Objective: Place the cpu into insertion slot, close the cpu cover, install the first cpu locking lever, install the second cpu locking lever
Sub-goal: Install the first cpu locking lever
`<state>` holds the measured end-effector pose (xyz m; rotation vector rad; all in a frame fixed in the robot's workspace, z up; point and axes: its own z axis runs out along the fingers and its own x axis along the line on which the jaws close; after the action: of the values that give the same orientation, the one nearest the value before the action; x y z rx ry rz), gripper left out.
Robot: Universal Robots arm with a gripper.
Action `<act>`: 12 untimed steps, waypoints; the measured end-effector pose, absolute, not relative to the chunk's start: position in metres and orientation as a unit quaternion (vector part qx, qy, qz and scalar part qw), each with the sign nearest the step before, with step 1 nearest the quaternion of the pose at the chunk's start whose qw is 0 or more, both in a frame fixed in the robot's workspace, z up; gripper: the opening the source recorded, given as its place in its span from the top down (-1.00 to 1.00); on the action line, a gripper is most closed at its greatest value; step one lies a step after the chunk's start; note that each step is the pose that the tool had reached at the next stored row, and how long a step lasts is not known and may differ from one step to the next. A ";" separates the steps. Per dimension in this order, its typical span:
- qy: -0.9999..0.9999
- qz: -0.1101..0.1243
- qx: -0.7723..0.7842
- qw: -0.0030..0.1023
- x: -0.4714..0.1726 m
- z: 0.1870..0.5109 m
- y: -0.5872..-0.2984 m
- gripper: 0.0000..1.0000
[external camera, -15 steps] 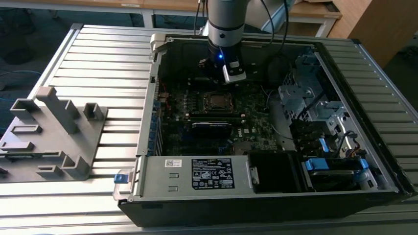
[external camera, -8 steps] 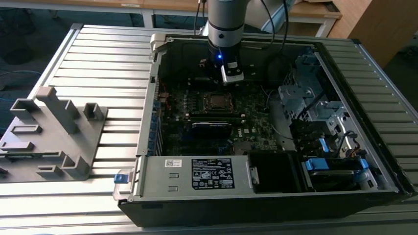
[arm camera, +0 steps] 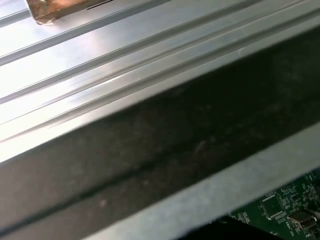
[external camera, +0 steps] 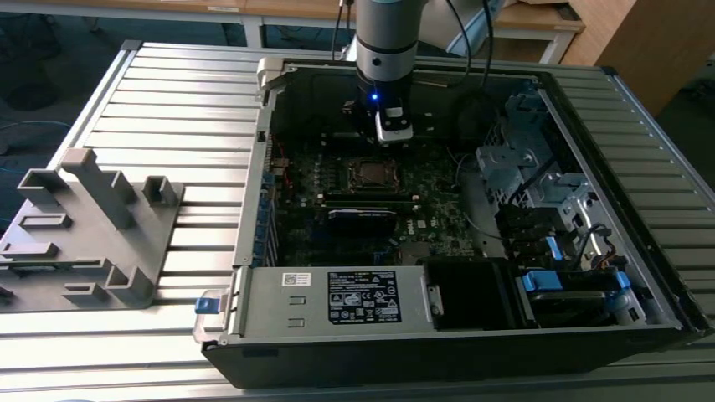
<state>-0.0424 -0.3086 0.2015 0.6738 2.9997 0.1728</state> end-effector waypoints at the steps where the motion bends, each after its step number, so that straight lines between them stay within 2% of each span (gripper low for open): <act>1: 0.973 0.056 0.223 0.031 -0.042 0.201 -0.308 0.79; 12: 0.970 0.056 0.233 0.032 -0.042 0.200 -0.305 0.79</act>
<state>-0.0419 -0.3047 0.2005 0.7170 2.9881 0.1712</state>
